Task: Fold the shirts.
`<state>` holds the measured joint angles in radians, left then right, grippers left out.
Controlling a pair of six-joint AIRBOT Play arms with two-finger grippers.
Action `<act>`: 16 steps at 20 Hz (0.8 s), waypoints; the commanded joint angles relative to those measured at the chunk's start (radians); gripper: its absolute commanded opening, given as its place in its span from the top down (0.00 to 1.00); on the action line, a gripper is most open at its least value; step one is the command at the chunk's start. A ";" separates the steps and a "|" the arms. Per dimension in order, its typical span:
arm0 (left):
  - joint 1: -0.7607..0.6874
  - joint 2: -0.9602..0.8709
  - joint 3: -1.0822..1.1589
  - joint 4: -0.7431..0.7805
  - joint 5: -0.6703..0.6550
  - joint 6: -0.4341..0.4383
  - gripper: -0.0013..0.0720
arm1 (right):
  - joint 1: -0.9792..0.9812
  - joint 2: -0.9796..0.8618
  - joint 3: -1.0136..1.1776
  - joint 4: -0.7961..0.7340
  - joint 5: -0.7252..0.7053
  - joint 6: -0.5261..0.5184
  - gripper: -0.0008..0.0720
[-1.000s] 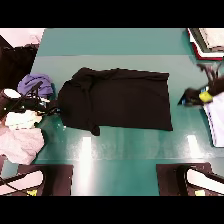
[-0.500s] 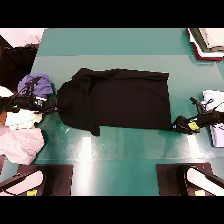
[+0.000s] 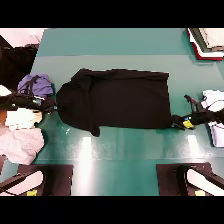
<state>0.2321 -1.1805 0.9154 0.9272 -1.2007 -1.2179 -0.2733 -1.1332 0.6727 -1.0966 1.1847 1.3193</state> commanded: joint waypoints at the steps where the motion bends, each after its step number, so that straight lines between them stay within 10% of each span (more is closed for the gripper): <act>1: 0.000 0.034 0.174 -0.004 -0.053 -0.023 0.95 | 0.018 0.048 0.163 0.092 0.049 0.000 0.97; 11: 0.000 0.157 1.259 -0.035 -0.077 -0.121 0.95 | 0.018 0.273 1.083 0.100 -0.093 0.029 0.97; 16: 0.000 0.343 1.303 -0.045 0.106 -0.118 0.95 | 0.018 0.345 1.312 -0.141 -0.058 0.137 0.97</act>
<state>0.2321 -0.9226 2.1551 0.8841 -1.1938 -1.3293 -0.2562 -0.8249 1.8492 -1.0981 1.1072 1.3979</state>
